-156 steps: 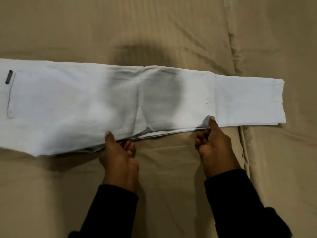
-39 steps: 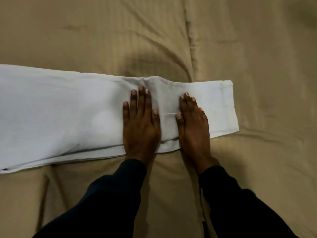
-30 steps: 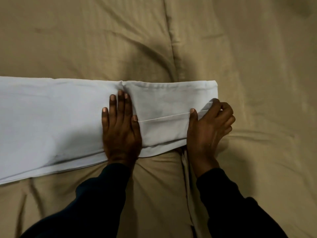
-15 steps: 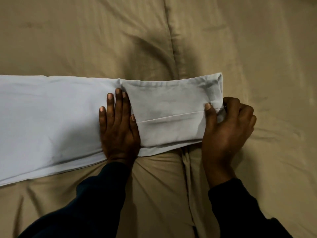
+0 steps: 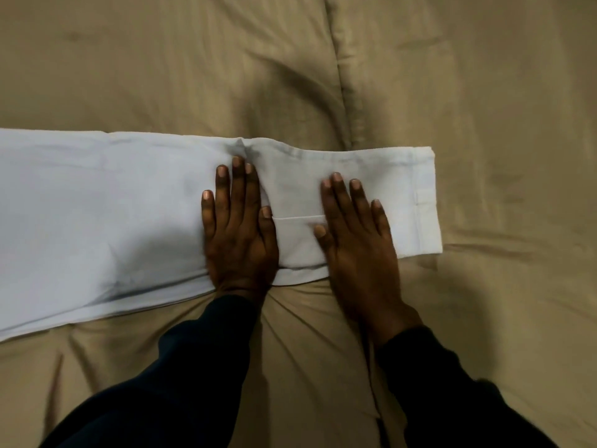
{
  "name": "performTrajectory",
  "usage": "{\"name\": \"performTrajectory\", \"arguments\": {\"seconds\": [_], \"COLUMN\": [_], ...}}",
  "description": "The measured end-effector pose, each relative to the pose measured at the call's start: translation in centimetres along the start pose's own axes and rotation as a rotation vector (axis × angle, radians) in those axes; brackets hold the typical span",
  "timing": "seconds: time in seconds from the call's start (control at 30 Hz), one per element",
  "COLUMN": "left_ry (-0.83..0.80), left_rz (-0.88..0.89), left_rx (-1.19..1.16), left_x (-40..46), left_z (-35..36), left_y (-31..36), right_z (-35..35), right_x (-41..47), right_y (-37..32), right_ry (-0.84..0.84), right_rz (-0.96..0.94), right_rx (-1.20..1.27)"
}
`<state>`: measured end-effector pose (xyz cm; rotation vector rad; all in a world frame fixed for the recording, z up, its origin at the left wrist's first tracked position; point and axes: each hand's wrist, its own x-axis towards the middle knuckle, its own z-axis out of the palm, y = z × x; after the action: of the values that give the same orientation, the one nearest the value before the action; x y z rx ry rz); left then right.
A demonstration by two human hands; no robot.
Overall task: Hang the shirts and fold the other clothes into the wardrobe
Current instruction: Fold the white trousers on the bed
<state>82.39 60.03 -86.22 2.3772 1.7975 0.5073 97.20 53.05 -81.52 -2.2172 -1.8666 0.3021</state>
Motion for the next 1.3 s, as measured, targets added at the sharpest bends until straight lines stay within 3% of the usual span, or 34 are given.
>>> {"name": "performTrajectory", "arguments": {"seconds": [0.07,0.13,0.27,0.33,0.37,0.5,0.63,0.77,0.93,1.13,1.23,1.3], "left_ry": [0.000,-0.009,-0.072,-0.119,-0.144,-0.187,-0.249,-0.233,-0.270,-0.274,-0.290,-0.290], "left_rz": [-0.008,-0.022,-0.028,-0.005,0.025,0.093,0.172,0.154,0.217,0.199,0.250,0.226], "left_rx": [-0.020,-0.064,-0.270,-0.325,-0.338,-0.363,-0.184,-0.114,-0.135,-0.251,-0.168,-0.267], "left_x": [0.1,0.2,-0.2,-0.6,-0.9,-0.6,-0.8,-1.3,-1.6,-0.9,-1.0,-0.9], "left_z": [-0.2,-0.8,-2.9,-3.8,-4.1,-4.5,-4.5,-4.2,-3.9,-3.6,-3.4,-3.5], "left_y": [0.2,0.3,-0.1,-0.3,-0.4,-0.4,-0.7,-0.2,0.8,1.8,1.9,1.7], "right_z": [0.5,0.0,-2.0,-3.3,-3.6,-5.3,-6.0,-5.3,-6.1,-6.4,-6.3,-6.5], "right_x": [-0.1,-0.9,-2.4,-2.4,-2.3,-1.4,-2.2,-2.8,-2.6,-2.1,-1.6,-1.1], "right_y": [0.9,1.0,1.4,1.8,2.1,3.3,5.0,5.0,5.7,3.3,1.9,1.0], "right_ry": [0.016,0.192,0.549,0.494,0.444,0.395,0.555,0.497,0.486,0.608,0.599,0.580], "right_rz": [0.026,0.168,0.860,1.154,1.201,1.057,0.945,1.011,1.075,0.958,0.862,0.850], "right_rx": [-0.045,-0.011,0.073,0.334,0.470,0.887,0.625,0.619,1.086,1.577,1.644,1.641]}}
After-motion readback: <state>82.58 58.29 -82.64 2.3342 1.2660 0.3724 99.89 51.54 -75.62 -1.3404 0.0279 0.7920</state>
